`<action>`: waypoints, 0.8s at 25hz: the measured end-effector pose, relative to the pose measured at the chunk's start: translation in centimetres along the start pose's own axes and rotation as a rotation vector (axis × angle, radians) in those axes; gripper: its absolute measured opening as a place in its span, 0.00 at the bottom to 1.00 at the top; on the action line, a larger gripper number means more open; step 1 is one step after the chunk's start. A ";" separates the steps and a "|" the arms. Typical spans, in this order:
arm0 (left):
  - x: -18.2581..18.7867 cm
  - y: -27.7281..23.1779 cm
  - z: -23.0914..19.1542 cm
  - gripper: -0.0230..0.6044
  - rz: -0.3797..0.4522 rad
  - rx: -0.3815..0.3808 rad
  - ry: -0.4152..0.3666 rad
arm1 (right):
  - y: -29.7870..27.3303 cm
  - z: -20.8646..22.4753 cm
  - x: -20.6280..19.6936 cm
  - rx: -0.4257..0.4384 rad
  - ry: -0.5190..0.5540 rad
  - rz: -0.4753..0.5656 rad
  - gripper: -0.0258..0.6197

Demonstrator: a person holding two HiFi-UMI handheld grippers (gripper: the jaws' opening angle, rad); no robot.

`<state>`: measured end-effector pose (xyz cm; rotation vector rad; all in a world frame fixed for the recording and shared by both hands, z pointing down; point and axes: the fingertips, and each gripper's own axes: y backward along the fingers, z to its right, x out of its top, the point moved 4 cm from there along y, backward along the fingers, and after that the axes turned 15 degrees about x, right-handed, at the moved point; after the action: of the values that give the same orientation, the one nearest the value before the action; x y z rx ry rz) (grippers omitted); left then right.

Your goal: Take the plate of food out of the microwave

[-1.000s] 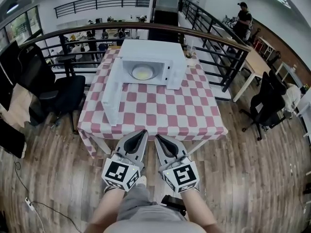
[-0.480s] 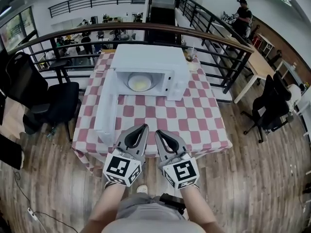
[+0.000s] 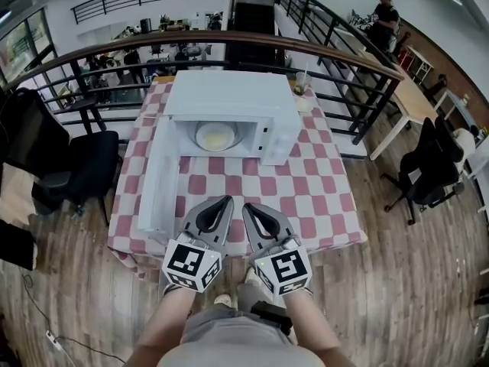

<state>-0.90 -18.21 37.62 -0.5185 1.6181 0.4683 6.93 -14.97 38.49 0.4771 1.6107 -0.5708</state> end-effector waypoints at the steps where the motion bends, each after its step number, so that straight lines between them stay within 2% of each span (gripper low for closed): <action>1: -0.2 -0.6 0.0 0.04 -0.004 0.001 0.000 | -0.2 0.6 -0.1 0.004 0.000 -0.002 0.08; 8: -0.9 -5.7 -0.6 0.04 -0.013 0.057 0.019 | -2.0 5.6 -1.1 0.050 -0.003 -0.017 0.08; 20: -2.0 -13.8 -1.1 0.04 -0.010 0.198 0.054 | -4.8 13.4 -3.1 0.201 0.002 -0.039 0.08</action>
<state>6.45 -29.97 39.65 -0.3930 1.6913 0.2844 14.87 -26.96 40.94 0.5960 1.5750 -0.7670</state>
